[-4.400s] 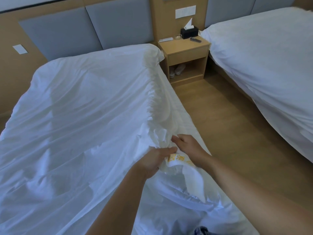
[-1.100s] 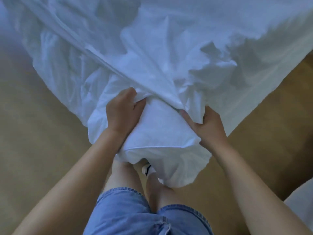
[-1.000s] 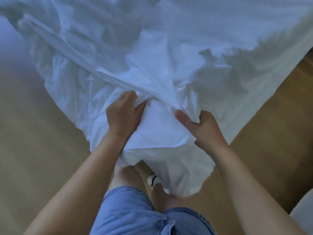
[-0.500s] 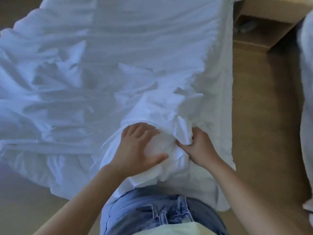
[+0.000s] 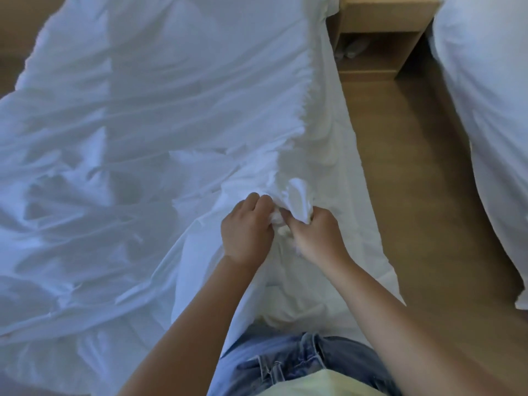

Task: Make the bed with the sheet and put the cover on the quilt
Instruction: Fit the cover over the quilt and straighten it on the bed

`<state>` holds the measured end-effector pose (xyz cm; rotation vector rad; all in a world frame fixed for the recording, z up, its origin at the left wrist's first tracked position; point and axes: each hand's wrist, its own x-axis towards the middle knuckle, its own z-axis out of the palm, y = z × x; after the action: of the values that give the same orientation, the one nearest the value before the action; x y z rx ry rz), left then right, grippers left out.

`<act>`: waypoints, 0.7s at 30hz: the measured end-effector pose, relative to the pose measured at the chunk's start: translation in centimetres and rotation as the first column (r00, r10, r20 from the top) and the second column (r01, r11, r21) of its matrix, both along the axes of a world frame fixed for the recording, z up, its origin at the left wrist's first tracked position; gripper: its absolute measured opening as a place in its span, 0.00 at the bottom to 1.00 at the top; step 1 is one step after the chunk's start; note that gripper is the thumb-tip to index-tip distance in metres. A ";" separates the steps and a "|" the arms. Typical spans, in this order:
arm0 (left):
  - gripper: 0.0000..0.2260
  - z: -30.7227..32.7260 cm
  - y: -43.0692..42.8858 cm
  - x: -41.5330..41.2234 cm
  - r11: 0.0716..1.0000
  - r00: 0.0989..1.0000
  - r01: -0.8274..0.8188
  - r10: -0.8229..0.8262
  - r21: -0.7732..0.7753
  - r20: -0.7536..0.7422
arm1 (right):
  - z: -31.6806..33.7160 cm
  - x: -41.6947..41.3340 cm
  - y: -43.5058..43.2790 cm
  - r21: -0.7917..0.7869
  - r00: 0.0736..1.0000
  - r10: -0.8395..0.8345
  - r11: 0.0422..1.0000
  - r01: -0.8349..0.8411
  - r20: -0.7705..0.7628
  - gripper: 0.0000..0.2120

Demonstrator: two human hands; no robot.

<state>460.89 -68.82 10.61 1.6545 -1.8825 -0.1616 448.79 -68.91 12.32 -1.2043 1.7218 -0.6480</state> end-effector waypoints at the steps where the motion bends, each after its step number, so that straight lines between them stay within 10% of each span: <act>1: 0.09 -0.2 -0.1 -0.5 1.000 1.000 -0.028 0.028 0.000 -0.003 | 0.2 0.4 0.0 0.021 0.998 -0.021 1.000 0.020 0.058 0.19; 10: 0.03 -0.4 5.9 -3.7 0.779 0.752 -0.028 0.429 0.626 -0.500 | -1.4 -1.8 -0.4 0.100 0.998 0.060 0.993 -0.058 -0.026 0.08; 16: 0.15 0.5 4.4 -4.9 0.450 -0.089 0.350 0.889 0.822 -0.448 | -1.6 -1.6 -0.4 0.014 0.973 0.165 0.986 -0.165 -0.164 0.08; 21: 0.09 -0.5 0.9 -5.8 0.550 -0.304 0.201 0.821 0.810 -0.482 | -1.8 -1.9 0.2 0.010 0.878 0.300 0.948 -0.319 -0.374 0.17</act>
<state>455.09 -67.93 10.14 1.4461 0.2761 -1.5585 446.88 -68.73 10.50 -1.6816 1.7633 -0.2808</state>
